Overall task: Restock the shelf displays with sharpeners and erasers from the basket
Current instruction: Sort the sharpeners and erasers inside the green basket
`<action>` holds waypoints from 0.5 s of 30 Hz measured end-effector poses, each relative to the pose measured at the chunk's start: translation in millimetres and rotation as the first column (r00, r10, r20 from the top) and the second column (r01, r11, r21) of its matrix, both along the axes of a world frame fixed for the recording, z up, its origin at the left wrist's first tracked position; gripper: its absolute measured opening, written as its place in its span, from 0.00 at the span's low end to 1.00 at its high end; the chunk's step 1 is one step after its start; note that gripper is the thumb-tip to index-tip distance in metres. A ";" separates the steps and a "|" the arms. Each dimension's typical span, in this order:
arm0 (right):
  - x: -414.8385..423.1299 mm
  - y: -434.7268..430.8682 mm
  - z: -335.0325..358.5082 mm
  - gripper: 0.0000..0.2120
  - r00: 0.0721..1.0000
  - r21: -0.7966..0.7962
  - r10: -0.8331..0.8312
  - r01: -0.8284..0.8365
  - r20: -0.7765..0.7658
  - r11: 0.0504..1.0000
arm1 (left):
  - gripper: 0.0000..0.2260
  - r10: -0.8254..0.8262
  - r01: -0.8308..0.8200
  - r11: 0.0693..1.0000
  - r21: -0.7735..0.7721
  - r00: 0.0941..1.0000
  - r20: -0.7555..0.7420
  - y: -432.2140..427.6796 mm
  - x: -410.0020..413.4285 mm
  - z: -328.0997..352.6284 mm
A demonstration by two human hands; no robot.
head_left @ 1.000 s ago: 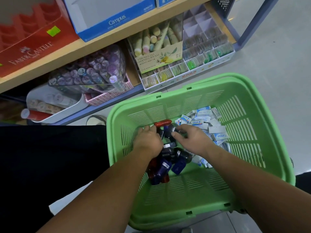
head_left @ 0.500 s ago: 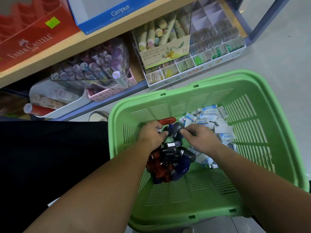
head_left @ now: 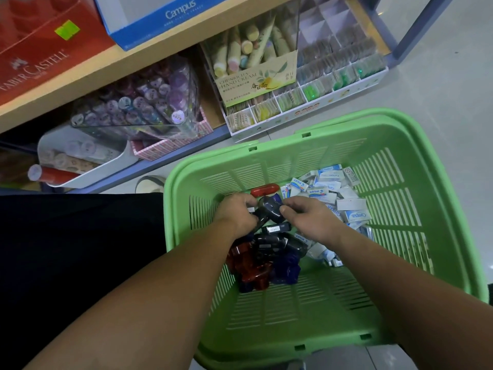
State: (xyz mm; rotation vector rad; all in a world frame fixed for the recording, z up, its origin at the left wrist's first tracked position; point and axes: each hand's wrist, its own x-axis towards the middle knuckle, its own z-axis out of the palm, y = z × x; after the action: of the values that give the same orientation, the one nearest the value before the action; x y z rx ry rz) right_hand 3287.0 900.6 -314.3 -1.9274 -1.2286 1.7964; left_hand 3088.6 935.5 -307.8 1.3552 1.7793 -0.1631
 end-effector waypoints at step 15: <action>-34.1 5.1 36.2 0.19 0.980 -0.348 -0.135 0.078 -0.144 0.934 | 0.07 0.158 -0.210 0.954 0.214 0.959 0.236 10.3 15.1 58.1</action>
State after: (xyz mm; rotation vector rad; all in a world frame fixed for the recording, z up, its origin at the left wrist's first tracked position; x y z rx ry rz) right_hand 3252.9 905.6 -278.2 -1.9190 -0.7818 2.1746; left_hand 3103.8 945.8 -249.7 1.3048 1.7677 0.2989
